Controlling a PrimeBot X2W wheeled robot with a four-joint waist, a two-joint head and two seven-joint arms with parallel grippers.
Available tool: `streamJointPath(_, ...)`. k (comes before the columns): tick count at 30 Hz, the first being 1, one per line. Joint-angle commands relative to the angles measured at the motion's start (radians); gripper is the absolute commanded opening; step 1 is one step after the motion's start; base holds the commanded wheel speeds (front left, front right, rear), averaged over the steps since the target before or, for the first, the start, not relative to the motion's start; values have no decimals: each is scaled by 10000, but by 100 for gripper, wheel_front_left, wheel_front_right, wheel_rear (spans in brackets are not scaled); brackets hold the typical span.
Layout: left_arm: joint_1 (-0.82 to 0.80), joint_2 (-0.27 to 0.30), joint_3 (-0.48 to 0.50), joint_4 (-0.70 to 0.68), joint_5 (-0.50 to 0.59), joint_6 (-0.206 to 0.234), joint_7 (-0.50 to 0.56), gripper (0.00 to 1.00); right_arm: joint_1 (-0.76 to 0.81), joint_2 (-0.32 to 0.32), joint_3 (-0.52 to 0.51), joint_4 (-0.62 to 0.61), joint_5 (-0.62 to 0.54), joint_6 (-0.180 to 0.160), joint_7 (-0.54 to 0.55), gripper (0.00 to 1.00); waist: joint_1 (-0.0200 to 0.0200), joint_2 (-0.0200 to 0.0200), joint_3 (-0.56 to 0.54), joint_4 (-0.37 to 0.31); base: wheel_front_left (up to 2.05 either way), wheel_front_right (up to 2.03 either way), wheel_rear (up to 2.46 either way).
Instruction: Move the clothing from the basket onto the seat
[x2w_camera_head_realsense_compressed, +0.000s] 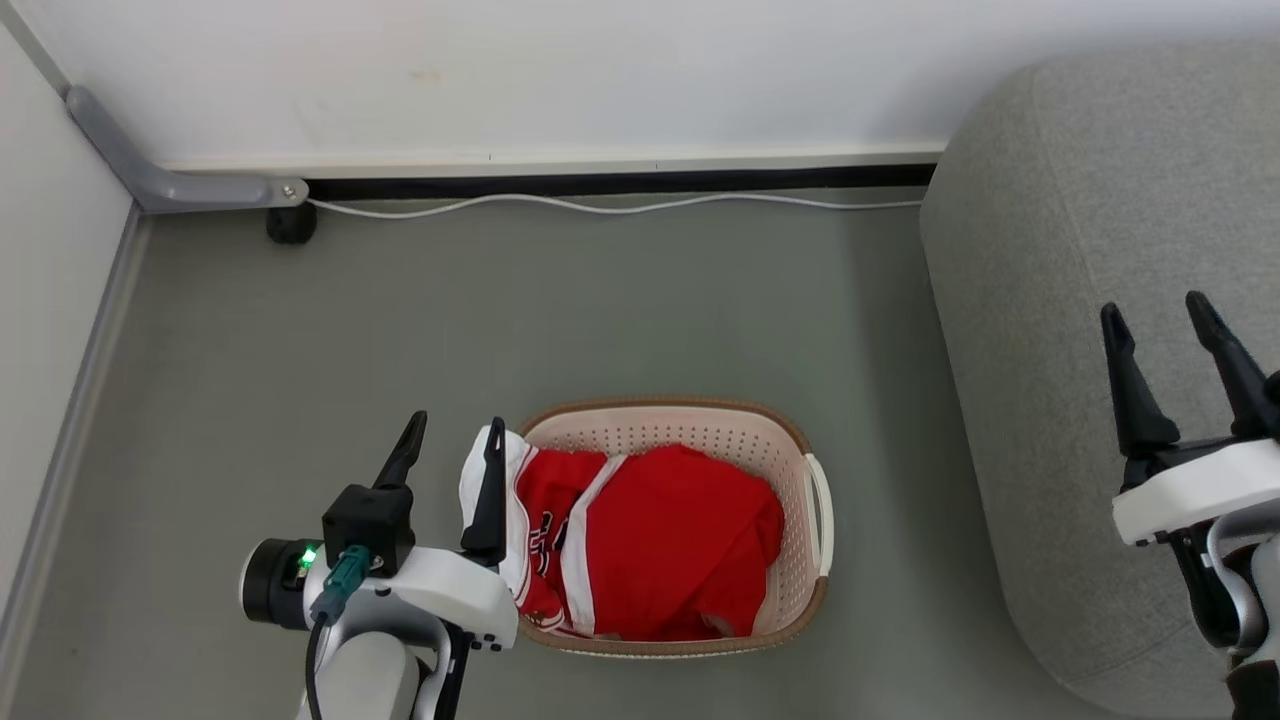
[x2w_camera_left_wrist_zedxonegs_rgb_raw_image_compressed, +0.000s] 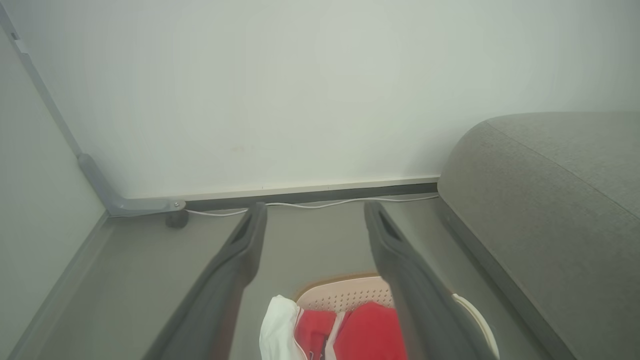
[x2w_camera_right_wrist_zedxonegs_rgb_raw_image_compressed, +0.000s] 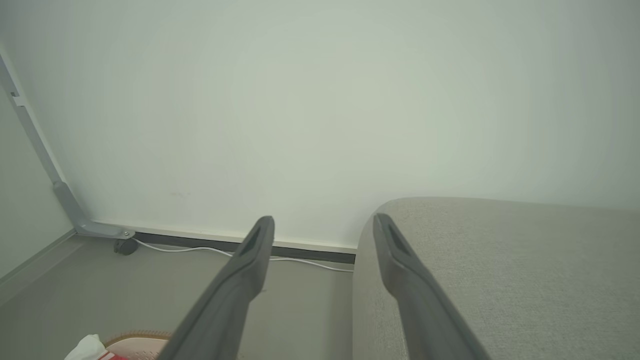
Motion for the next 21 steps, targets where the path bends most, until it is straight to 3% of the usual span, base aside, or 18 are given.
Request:
streamJointPath(1,-581,108,51,-302,-193,244,-134,100,-304,-340,62,-480,177,71,-134,100,0,0,729,-27,0,0,0)
streamJointPath(9,-1532,108,-995,-294,-624,896,-134,100,-1017,-698,3,-1452,512,71,-134,100,0,0,2409,-245,0,0,0)
streamJointPath(21,-3262,108,-2225,529,-1303,1371,-134,100,-2339,-934,658,-2741,959,71,-134,100,0,0,4463,-903,0,0,0)
